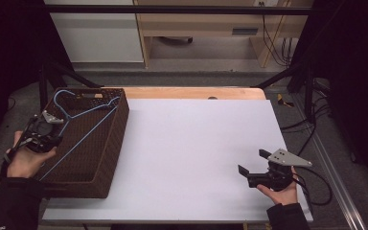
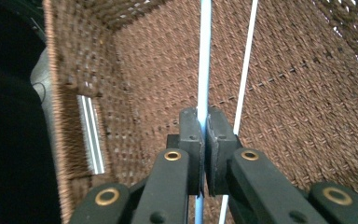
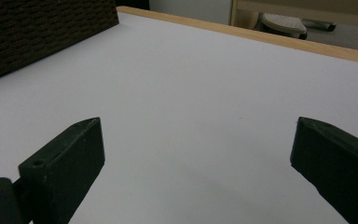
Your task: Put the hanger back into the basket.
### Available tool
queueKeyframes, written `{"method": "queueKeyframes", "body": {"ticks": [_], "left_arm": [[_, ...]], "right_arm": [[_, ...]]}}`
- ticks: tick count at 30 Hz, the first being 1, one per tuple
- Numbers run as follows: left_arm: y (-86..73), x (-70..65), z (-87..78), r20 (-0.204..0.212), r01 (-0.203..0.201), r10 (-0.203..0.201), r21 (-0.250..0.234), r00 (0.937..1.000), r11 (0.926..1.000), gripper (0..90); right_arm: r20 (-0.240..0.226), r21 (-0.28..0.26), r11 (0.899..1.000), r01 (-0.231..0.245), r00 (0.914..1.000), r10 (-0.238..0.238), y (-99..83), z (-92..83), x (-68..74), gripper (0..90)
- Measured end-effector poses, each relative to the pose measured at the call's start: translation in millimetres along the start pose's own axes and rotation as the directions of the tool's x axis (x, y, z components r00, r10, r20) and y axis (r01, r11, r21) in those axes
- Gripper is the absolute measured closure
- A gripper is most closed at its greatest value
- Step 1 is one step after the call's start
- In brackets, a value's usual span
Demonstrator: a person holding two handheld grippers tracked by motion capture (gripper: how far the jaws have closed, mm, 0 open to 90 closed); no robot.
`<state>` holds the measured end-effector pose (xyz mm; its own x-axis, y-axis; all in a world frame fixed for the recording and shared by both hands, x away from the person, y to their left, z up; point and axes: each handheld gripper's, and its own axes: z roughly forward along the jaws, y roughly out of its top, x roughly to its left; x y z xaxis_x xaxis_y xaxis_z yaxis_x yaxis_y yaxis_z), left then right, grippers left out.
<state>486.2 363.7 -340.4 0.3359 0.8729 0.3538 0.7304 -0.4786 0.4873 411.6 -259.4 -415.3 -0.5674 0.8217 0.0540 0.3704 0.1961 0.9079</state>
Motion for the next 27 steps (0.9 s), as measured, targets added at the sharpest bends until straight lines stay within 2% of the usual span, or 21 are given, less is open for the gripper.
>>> {"method": "queueKeyframes", "body": {"ticks": [12,15,16,17,19,21,22,23,24,25,26,27], "left_arm": [[-3.6,-15.8,31.7,0.044,-0.002,0.000,0.051,0.9990,0.9987,86.0],[-5.9,-15.0,29.5,0.060,0.020,-0.022,0.019,0.9980,0.9996,82.6],[-6.4,-14.0,26.5,0.072,0.044,-0.044,0.003,0.9964,0.9990,79.4],[-6.8,-12.1,22.4,0.083,0.054,-0.053,-0.017,0.9951,0.9984,79.4],[-7.6,-11.0,12.3,0.088,0.078,-0.073,-0.060,0.9935,0.9951,73.4],[-8.3,-12.0,0.4,0.096,0.085,-0.074,-0.115,0.9925,0.9897,70.7],[-8.8,-13.3,-5.7,0.099,0.093,-0.079,-0.146,0.9920,0.9849,63.4],[-9.4,-15.2,-11.7,0.103,0.100,-0.083,-0.177,0.9912,0.9792,63.4],[-10.1,-17.8,-17.0,0.113,0.114,-0.091,-0.212,0.9893,0.9706,56.2],[-10.6,-20.5,-22.1,0.127,0.120,-0.091,-0.240,0.9877,0.9633,56.2],[-11.1,-24.1,-26.7,0.138,0.127,-0.092,-0.271,0.9862,0.9541,48.3],[-11.4,-28.2,-30.6,0.147,0.134,-0.093,-0.299,0.9847,0.9448,48.3]], "right_arm": [[-0.001,-0.002,1.000,-0.003,1.0000,0.003,0.2,-0.2,0.2,3.5],[-0.001,-0.003,1.000,-0.004,1.0000,0.004,0.2,-0.3,0.0,3.5],[-0.001,-0.003,1.000,-0.004,1.0000,0.004,0.2,-0.3,0.1,3.5],[-0.001,-0.003,1.000,-0.004,1.0000,0.004,0.2,-0.3,0.1,3.5],[-0.001,-0.004,1.000,-0.003,1.0000,0.003,0.3,-0.4,0.0,3.5],[-0.001,-0.005,1.000,-0.004,1.0000,0.004,0.3,-0.4,-0.1,3.5],[0.001,-0.006,1.000,-0.004,1.0000,0.004,0.4,-0.8,-0.2,3.5],[0.001,-0.006,1.000,-0.004,1.0000,0.004,0.4,-0.8,-0.2,3.5],[-0.001,-0.009,1.000,-0.007,1.0000,0.007,0.6,-1.1,-0.1,3.5],[-0.001,-0.009,1.000,-0.007,1.0000,0.007,0.6,-1.1,-0.1,3.5],[0.001,-0.009,1.000,-0.004,1.0000,0.004,0.6,-1.3,-0.4,3.4],[0.001,-0.009,1.000,-0.004,1.0000,0.004,0.6,-1.3,-0.4,3.4]]}}
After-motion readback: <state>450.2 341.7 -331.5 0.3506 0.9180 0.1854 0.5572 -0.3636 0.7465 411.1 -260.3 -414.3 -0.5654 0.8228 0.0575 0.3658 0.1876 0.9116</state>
